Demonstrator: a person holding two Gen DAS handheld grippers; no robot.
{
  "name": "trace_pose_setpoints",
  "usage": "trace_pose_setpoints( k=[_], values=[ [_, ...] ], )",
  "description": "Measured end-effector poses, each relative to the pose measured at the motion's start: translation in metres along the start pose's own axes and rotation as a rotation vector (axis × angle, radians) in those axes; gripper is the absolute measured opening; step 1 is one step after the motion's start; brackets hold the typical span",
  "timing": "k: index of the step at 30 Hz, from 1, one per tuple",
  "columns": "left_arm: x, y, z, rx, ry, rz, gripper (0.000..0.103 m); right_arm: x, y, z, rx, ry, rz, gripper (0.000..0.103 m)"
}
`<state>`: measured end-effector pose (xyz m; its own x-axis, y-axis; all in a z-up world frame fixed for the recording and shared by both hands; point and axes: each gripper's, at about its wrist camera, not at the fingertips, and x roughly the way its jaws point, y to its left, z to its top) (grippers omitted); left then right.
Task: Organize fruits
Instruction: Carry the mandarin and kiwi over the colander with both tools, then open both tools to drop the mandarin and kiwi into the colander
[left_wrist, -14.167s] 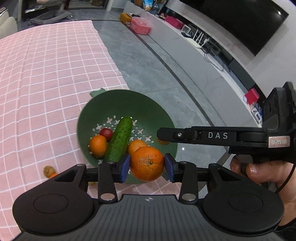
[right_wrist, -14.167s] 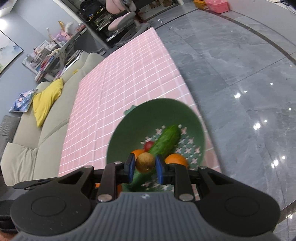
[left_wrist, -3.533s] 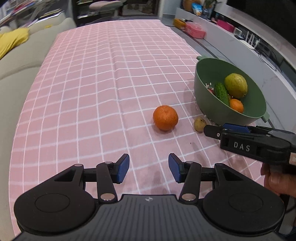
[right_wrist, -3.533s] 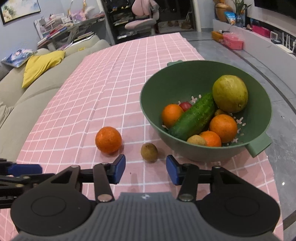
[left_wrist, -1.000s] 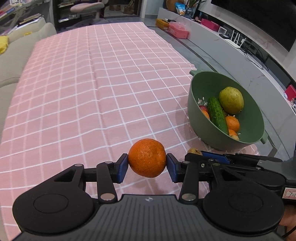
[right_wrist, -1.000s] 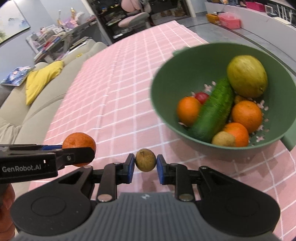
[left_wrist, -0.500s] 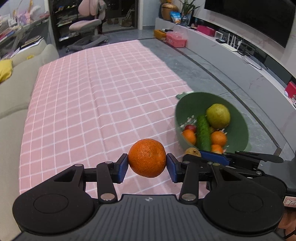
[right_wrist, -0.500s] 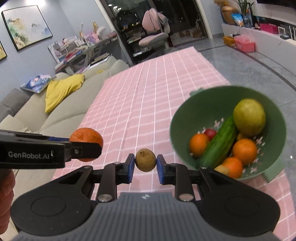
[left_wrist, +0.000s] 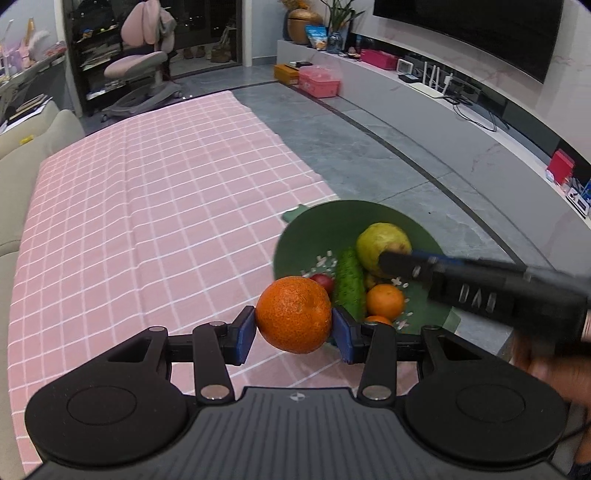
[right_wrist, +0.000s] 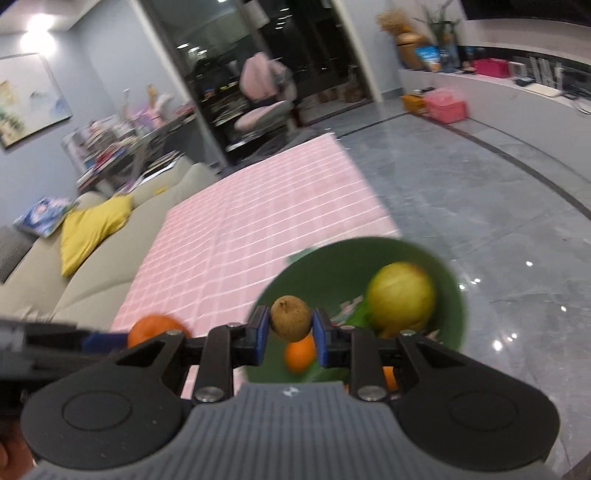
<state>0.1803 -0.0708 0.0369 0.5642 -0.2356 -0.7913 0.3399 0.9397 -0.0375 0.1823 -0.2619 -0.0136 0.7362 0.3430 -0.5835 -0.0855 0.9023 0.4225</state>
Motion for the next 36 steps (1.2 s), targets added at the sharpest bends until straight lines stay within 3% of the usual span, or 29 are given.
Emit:
trace_pose_setpoints(
  k=[12,21,27,30,32,35,36],
  values=[
    [0.021,-0.013,0.009,0.015,-0.006,-0.019,0.050,0.005,-0.043,0.030,0.075,0.021,-0.091,0.022],
    [0.045,-0.023,0.008,0.064,0.019,0.010,0.050,0.028,-0.025,0.045,-0.051,0.102,-0.036,0.022],
    [0.070,-0.017,0.005,0.025,0.078,0.006,0.051,0.059,-0.016,0.043,-0.104,0.188,0.023,0.022],
    [0.077,-0.019,0.003,0.034,0.104,-0.009,0.057,0.076,-0.015,0.034,-0.110,0.236,0.018,0.024],
    [0.072,-0.020,0.003,0.040,0.087,-0.011,0.069,0.081,-0.012,0.033,-0.115,0.239,-0.002,0.052],
    [0.058,-0.016,0.005,0.014,0.024,-0.013,0.090,0.076,-0.008,0.035,-0.108,0.220,0.000,0.063],
    [0.054,-0.013,0.007,-0.010,0.013,-0.012,0.090,0.075,-0.007,0.036,-0.105,0.219,-0.002,0.065]
  ],
)
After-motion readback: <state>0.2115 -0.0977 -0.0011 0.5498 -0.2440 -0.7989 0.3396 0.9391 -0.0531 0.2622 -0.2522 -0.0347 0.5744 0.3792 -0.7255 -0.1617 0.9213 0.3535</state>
